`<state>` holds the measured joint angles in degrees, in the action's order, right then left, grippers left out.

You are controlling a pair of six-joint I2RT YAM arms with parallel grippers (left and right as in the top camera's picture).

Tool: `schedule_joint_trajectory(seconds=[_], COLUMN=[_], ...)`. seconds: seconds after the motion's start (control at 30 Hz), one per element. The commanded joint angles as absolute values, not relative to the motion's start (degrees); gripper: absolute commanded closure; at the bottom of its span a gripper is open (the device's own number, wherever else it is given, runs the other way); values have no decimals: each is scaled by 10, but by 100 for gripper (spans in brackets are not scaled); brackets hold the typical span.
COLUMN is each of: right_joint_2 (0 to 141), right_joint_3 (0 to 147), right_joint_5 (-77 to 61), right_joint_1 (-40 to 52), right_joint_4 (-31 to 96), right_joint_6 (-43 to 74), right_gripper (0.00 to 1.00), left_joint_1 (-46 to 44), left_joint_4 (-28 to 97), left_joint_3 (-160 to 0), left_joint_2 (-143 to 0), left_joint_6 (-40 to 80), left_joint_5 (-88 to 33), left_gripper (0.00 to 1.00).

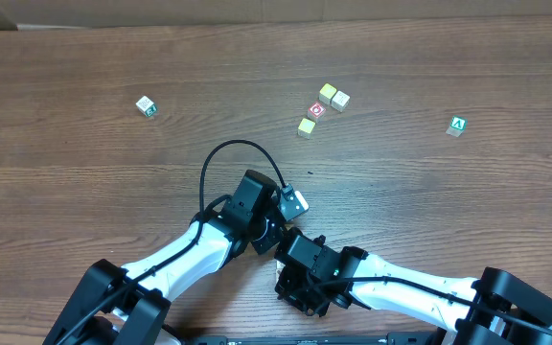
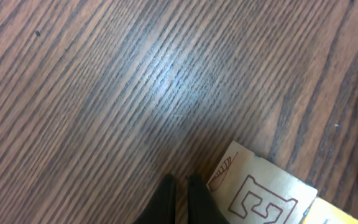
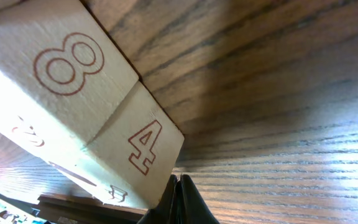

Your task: Flip 4 blocks

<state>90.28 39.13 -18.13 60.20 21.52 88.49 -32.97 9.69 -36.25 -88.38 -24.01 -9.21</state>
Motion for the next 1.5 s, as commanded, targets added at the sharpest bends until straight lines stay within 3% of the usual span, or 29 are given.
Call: schedule_joint_trajectory(seconds=[0.0, 1.47], right_joint_2=[904, 904], right_joint_3=[409, 409], right_joint_5=[-133, -134], right_joint_1=[597, 597], right_joint_4=[206, 207], right_joint_6=[888, 888], right_gripper=[96, 96], left_joint_1=[-340, -299], left_joint_4=[99, 27], left_joint_3=[-349, -349], left_joint_2=[-910, -959], left_joint_6=[-236, -188], left_joint_5=[-116, -68], left_gripper=[96, 96])
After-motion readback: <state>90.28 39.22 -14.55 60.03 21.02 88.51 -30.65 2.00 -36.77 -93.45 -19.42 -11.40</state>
